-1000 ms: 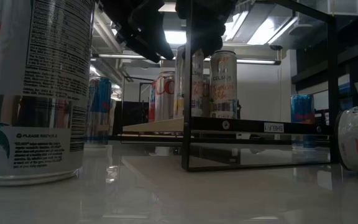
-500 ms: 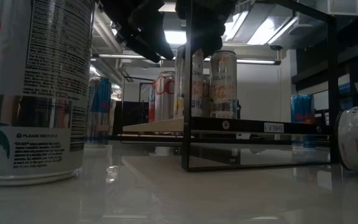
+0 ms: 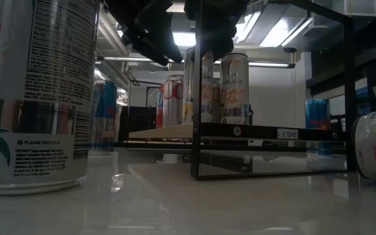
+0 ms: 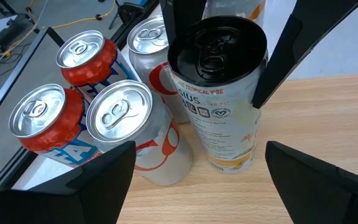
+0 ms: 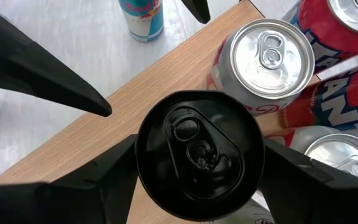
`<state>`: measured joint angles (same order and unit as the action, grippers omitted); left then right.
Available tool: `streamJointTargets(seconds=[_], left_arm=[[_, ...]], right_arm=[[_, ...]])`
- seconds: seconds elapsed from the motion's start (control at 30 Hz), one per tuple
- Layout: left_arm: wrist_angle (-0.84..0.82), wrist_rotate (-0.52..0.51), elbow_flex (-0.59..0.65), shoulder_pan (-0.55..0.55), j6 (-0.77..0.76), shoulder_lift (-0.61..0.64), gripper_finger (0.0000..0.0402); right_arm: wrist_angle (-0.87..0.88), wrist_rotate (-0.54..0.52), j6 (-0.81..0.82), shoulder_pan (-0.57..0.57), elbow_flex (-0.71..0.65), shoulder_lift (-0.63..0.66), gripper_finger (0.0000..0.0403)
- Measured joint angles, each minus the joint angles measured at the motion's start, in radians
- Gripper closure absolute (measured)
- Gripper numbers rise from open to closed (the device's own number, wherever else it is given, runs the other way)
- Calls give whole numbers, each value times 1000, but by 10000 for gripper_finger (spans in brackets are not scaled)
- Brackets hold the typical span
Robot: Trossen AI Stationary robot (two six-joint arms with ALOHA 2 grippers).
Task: Place canned beverage on shelf
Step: Align the yellow soda can with the other yellow soda can, then adjust the yellow can on the shelf
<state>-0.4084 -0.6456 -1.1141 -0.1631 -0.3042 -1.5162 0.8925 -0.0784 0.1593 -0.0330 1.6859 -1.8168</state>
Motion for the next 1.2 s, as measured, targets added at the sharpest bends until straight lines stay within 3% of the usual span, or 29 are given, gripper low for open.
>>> streamJointTargets(seconds=[0.67,1.03,1.2], left_arm=[[0,0,0,0,0,0,50],[0,0,0,0,0,0,50],[0,0,0,0,0,0,50]], right_arm=[[0,0,0,0,0,0,121],[-3,2,0,0,0,0,37],[-4,2,0,0,0,0,21]])
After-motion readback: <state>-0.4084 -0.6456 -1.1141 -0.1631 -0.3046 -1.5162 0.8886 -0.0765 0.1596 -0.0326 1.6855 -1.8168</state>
